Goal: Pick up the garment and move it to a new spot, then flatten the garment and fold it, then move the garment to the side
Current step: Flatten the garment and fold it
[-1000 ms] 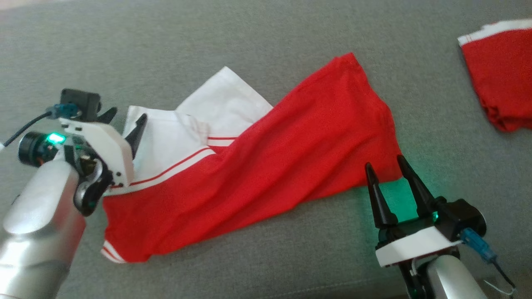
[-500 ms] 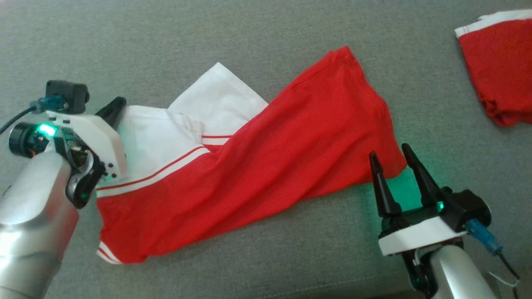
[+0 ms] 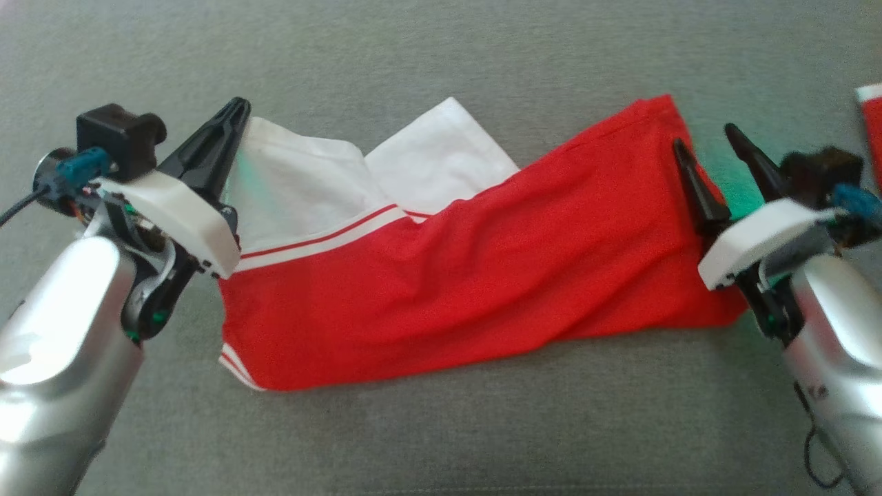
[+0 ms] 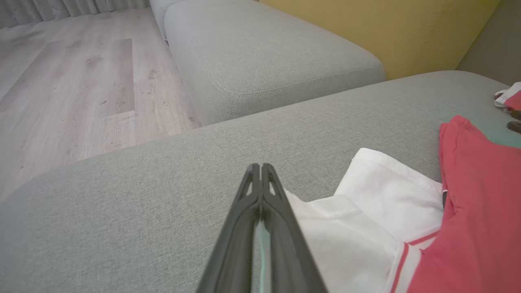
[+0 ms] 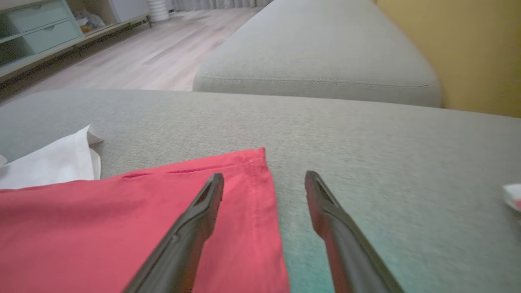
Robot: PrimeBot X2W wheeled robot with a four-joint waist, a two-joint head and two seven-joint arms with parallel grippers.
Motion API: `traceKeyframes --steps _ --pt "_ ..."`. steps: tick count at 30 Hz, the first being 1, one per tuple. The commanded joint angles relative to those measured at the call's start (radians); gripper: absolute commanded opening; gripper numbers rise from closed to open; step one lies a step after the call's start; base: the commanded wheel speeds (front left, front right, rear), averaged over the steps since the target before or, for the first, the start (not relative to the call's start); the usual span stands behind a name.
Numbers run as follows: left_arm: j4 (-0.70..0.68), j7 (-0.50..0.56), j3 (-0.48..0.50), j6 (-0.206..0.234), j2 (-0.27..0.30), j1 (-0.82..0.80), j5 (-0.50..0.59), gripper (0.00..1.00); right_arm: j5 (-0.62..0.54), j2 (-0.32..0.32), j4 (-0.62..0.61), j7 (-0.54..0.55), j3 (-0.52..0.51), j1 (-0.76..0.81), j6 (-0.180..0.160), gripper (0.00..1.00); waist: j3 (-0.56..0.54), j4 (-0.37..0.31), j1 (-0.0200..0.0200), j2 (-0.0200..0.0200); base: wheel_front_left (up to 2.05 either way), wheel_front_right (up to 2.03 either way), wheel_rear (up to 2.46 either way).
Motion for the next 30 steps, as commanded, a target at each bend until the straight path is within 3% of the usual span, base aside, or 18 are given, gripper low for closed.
traceKeyframes --steps 1,6,13,14,15,17,18,25,30 --pt "-0.05 -0.004 0.041 0.012 0.046 -0.027 0.005 0.0 0.047 -0.027 0.005 0.025 0.058 -0.032 0.007 1.0 0.011 0.03 0.0 0.0 0.0 0.0 0.0" --pt "-0.101 -0.005 0.035 0.019 0.046 -0.022 0.008 0.0 0.158 -0.071 0.1 0.048 0.17 -0.135 0.007 1.0 0.026 0.056 0.0 0.0 0.0 0.0 0.0" --pt "-0.143 0.003 0.028 0.029 0.052 -0.015 0.01 0.0 0.225 -0.083 0.214 0.01 0.286 -0.222 0.007 1.0 0.037 0.073 0.0 0.0 0.0 0.0 0.0" --pt "-0.146 0.004 0.028 0.03 0.053 -0.015 0.011 0.0 0.234 -0.082 0.226 0.005 0.301 -0.23 0.007 0.96 0.037 0.074 0.0 0.0 0.0 0.0 0.0" --pt "-0.149 0.005 0.027 0.032 0.053 -0.014 0.011 0.0 0.239 -0.083 0.235 -0.003 0.317 -0.239 0.007 0.83 0.038 0.075 0.0 0.0 0.0 0.0 0.0" --pt "-0.152 0.005 0.025 0.033 0.055 -0.013 0.01 0.0 0.245 -0.087 0.249 -0.024 0.352 -0.254 0.007 0.17 0.037 0.077 0.0 0.0 0.0 0.0 0.0" --pt "-0.153 0.005 0.026 0.033 0.056 -0.013 0.01 0.0 0.249 -0.088 0.258 -0.034 0.367 -0.261 0.007 0.0 0.036 0.077 0.0 0.0 0.0 0.0 0.0" --pt "-0.159 -0.044 0.041 0.034 0.072 -0.071 0.045 0.0 0.242 -0.108 0.304 -0.12 0.391 -0.368 0.007 0.0 0.036 0.065 0.0 0.0 0.0 0.0 0.0" --pt "-0.134 -0.133 0.066 0.024 0.046 -0.271 0.112 0.0 0.242 -0.159 0.293 -0.135 0.329 -0.522 0.007 0.0 0.06 0.05 0.0 0.0 0.0 0.0 0.0"
